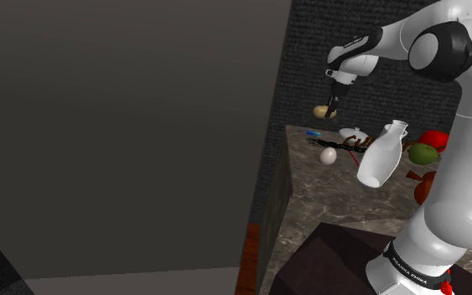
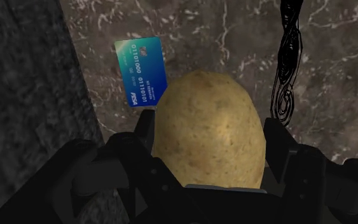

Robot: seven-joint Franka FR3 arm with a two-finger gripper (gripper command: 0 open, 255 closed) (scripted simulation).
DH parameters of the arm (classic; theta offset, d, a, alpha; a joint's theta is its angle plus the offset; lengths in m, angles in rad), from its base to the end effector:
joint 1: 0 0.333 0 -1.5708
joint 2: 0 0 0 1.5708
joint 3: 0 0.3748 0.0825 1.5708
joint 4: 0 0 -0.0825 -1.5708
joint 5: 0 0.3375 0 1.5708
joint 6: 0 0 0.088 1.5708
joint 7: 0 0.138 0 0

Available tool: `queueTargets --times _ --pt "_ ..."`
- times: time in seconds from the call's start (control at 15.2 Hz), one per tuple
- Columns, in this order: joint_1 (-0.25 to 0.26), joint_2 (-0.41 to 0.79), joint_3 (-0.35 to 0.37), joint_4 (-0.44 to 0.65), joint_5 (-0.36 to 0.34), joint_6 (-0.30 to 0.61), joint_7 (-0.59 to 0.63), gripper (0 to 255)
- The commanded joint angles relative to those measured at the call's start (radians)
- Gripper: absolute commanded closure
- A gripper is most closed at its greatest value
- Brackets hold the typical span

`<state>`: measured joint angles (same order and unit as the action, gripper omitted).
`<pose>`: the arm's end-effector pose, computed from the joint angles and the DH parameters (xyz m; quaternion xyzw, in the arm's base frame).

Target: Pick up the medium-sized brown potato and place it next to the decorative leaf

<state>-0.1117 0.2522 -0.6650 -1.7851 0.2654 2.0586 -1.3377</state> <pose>0.4635 -0.3783 0.4898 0.9712 0.2309 0.0569 0.0143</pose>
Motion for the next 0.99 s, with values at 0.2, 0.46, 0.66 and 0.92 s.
queueTargets --times 0.2,0.46,0.66,0.92 --pt "0.002 -0.019 -0.006 0.046 -0.019 -0.06 0.015 255" --pt "0.008 -0.09 -0.025 -0.02 -0.061 -0.051 0.009 255" --pt "0.008 -0.19 -0.048 -0.124 -0.126 -0.025 -0.001 255" --pt "-0.011 -0.32 -0.072 -0.241 -0.218 -0.006 -0.01 255"
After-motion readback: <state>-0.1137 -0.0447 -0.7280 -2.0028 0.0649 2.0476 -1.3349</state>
